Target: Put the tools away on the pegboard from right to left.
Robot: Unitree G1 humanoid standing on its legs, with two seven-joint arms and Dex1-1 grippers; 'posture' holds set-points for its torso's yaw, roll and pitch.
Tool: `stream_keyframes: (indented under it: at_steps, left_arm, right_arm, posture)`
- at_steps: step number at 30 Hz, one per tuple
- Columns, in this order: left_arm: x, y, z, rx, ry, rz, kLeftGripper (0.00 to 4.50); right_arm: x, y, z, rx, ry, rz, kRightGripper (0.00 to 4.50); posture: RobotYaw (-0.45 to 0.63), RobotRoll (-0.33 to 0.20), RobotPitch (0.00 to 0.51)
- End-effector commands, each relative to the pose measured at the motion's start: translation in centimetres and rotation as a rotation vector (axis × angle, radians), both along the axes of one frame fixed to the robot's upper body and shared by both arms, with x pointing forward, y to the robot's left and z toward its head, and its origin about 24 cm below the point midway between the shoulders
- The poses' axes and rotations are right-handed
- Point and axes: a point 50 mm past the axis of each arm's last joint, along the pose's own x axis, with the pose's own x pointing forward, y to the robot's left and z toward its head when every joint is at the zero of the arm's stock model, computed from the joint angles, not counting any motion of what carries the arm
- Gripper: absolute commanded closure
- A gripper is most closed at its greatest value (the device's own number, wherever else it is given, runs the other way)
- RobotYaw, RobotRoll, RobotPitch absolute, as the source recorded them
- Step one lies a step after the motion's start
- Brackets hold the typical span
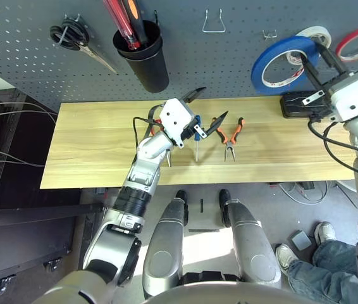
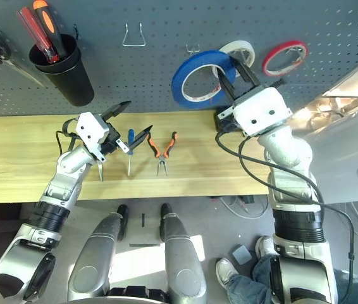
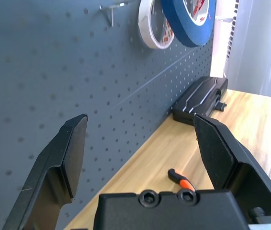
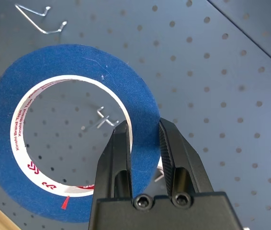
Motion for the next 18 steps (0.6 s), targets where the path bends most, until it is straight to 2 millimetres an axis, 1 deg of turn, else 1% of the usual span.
stream_keyframes:
  at_steps: [1,6,12,18]
  left_arm:
    - [-0.1,0.0,-0.9,0.006,0.024,0.002,0.0]
    - [0.0,0.0,-0.9,0.002,0.024,0.008,0.0]
    - [0.1,-0.2,-0.9,-0.006,0.03,0.012,0.0]
    - [0.1,-0.2,-0.7,-0.011,0.027,0.013,0.0]
  right_arm:
    - [1.0,-0.6,-0.4,0.0,0.028,-0.065,3.77]
    - [3.1,-0.6,-0.8,0.04,0.068,-0.122,3.77]
    - [5.9,1.1,-1.0,0.065,0.097,-0.134,3.77]
    - [7.4,2.4,-1.4,0.074,0.118,-0.111,3.77]
  posture:
    - [0.02,0.0,0.354]
    - [0.02,0.0,0.357]
    - [0.03,0.0,0.36]
    - [0.05,0.0,0.364]
